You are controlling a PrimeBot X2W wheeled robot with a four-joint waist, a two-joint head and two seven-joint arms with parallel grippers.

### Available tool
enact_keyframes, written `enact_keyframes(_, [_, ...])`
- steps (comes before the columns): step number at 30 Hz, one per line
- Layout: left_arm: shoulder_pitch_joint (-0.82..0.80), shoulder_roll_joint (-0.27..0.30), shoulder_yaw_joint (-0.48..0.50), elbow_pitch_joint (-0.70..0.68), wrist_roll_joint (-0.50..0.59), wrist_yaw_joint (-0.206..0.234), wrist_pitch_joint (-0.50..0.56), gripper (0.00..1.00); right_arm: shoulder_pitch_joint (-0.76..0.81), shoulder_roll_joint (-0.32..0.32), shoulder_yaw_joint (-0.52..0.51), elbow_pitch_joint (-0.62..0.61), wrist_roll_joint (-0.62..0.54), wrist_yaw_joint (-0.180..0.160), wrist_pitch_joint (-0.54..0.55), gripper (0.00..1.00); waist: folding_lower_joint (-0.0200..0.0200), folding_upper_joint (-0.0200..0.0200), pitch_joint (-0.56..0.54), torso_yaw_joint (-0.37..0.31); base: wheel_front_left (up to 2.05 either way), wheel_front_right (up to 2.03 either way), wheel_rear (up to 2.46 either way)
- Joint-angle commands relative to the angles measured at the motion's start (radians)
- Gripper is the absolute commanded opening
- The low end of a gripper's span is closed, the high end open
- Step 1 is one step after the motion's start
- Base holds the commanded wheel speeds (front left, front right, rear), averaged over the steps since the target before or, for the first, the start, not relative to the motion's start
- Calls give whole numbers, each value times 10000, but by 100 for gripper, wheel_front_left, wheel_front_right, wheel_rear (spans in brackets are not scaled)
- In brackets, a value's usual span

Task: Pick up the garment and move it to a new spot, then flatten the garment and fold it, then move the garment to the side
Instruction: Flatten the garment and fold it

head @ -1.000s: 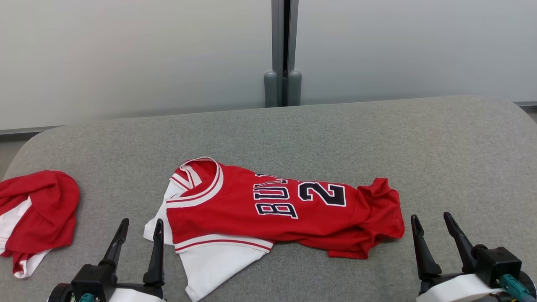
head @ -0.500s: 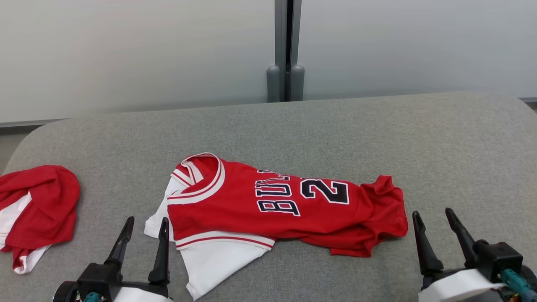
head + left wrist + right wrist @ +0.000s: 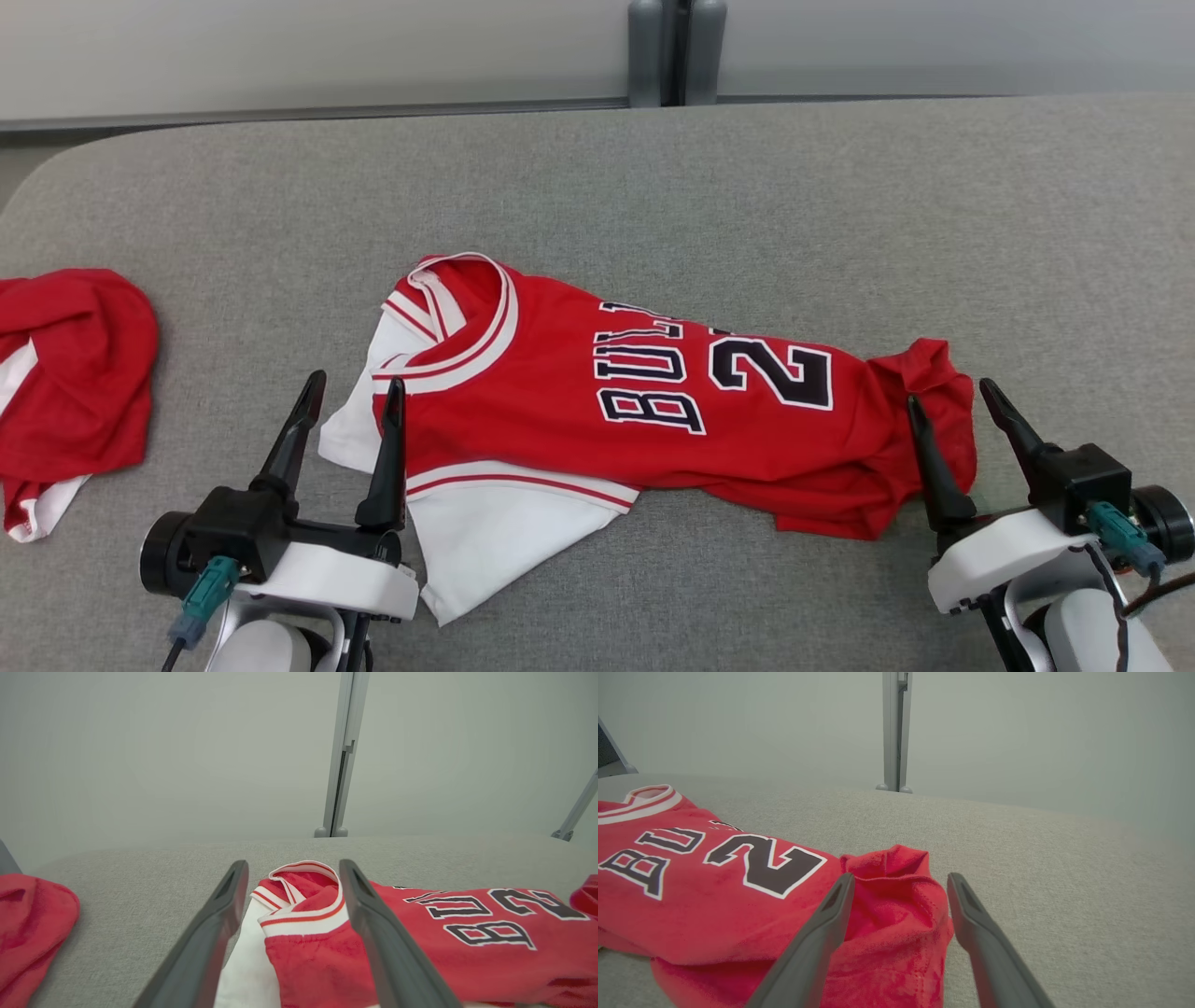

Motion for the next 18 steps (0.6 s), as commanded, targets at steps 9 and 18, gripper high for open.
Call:
enact_keyframes(9, [-630,-108,139,56,111,-182,0,100,-1056,-826,421,685,-617,-1,656,0,0,0,677,395,0,0,0])
enact_keyframes(18, [-757,-156,309,-102,121,-206,0,100,-2269,-1773,499,-428,-38,-1,1027,0,0,0,718,288,0,0,0])
